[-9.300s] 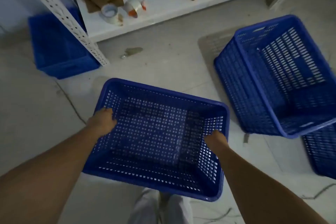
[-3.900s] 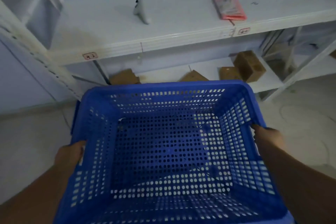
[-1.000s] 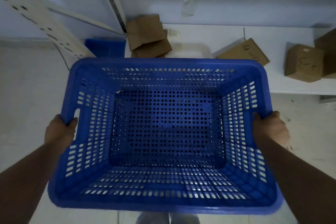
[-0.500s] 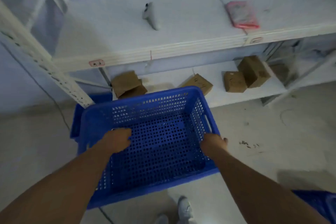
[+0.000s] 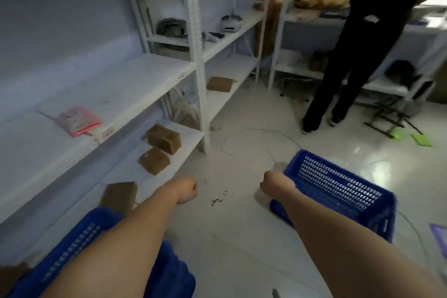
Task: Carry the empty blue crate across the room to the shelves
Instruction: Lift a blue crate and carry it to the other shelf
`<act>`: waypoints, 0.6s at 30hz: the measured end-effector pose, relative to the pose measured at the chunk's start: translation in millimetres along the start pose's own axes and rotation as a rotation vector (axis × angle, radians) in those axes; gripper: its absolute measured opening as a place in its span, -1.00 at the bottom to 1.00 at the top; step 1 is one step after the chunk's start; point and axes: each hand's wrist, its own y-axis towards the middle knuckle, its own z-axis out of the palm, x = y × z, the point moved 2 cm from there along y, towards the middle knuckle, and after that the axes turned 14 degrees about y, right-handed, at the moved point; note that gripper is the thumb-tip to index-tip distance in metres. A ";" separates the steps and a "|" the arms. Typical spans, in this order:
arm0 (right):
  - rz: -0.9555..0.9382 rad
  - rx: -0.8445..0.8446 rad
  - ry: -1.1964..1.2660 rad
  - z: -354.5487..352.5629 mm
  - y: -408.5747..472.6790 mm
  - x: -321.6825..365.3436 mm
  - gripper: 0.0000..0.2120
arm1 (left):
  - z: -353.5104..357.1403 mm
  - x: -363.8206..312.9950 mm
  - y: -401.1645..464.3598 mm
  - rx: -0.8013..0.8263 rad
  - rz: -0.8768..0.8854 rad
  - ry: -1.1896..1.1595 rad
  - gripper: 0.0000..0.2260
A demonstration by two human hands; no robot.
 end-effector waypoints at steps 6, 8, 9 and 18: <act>0.247 -0.132 0.097 -96.0 29.5 -182.3 -0.85 | -69.2 -203.8 94.9 -0.005 0.242 0.104 -0.73; 0.343 -0.144 0.123 -118.5 34.4 -236.8 -0.79 | -82.1 -263.9 118.0 -0.024 0.299 0.100 -0.72; 0.391 -0.145 0.139 -127.9 36.5 -262.3 -0.77 | -84.6 -291.4 129.5 -0.023 0.315 0.094 -0.72; 0.588 -0.106 0.279 -166.4 95.9 -412.5 -0.82 | -71.8 -436.5 228.3 0.119 0.370 0.243 -0.71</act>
